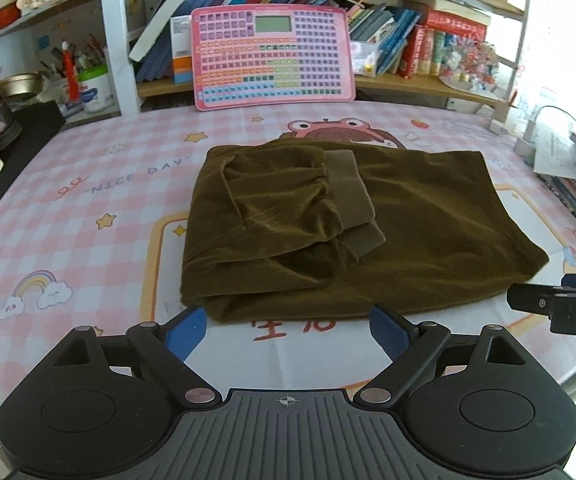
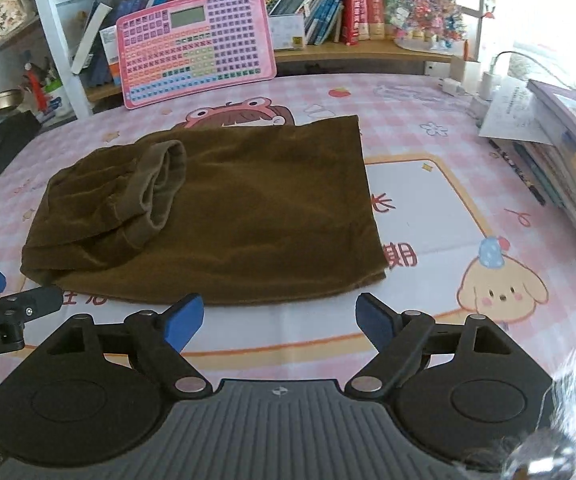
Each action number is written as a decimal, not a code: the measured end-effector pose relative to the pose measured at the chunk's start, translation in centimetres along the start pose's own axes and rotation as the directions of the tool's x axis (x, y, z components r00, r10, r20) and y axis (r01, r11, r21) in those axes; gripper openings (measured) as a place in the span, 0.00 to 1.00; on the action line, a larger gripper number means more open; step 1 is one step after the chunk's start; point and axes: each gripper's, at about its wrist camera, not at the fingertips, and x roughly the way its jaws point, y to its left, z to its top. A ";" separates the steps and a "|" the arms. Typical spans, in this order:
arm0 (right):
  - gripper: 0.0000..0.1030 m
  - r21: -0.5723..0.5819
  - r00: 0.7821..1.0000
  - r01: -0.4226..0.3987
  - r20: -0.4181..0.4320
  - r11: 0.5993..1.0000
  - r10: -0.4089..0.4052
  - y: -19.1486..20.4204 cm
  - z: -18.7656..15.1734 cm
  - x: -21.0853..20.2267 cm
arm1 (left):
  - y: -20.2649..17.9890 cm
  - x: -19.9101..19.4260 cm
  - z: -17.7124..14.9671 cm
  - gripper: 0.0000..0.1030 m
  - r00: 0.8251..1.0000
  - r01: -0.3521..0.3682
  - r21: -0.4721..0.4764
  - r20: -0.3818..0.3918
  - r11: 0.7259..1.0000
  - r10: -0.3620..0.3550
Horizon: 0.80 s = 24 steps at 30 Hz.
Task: Fold clothes
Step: 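Grasp the folded edge of the pants with the right gripper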
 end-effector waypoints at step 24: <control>0.35 0.476 0.789 -0.436 -0.205 0.764 0.579 -15.9 4.8 9.7 | -16.8 1.7 1.6 0.88 0.979 -0.197 0.136 -0.019 0.971 0.201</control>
